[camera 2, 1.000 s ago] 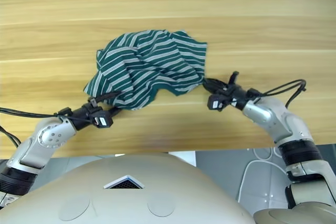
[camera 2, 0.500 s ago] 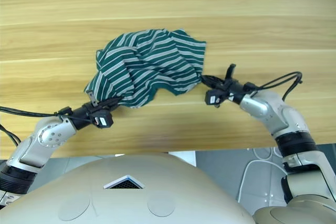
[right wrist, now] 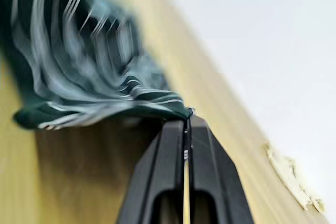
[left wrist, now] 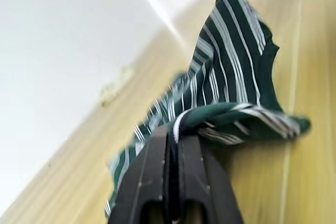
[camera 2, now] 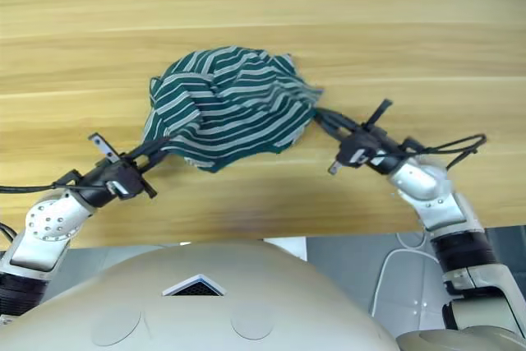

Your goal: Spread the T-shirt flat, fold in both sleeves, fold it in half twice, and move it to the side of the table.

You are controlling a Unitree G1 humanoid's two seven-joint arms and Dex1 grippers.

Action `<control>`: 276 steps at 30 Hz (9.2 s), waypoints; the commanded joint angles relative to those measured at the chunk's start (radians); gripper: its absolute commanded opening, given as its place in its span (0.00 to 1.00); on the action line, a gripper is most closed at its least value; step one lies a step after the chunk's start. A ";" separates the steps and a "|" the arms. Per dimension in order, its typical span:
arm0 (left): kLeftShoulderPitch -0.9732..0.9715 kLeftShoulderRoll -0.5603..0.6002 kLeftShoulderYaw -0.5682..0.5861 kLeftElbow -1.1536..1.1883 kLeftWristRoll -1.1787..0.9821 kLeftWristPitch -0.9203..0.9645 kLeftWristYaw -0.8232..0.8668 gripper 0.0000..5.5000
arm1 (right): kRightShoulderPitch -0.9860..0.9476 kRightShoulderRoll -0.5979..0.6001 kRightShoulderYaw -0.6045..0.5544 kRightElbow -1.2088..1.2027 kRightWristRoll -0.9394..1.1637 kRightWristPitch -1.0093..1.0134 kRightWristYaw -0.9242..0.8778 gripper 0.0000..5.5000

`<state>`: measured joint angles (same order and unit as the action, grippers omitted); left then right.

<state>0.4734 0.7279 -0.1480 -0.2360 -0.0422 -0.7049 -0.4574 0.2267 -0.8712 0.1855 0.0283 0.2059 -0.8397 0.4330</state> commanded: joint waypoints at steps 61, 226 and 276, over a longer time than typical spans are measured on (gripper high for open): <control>-0.215 -0.063 -0.077 0.616 0.206 -0.137 -0.212 0.06 | 0.044 0.046 -0.040 0.231 -0.221 0.000 0.176 0.00; -0.434 0.134 -0.167 0.543 0.853 0.214 0.219 0.20 | -0.149 0.314 -0.283 0.047 -0.220 0.164 -0.089 0.34; -0.619 -0.077 -0.289 0.502 0.944 0.113 0.485 0.00 | -0.196 0.365 -0.231 0.196 -0.282 0.097 -0.097 0.34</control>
<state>-0.1299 0.6670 -0.4160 0.2326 0.8965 -0.5879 0.0307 0.0471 -0.5155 -0.0487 0.2134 -0.0677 -0.7361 0.3432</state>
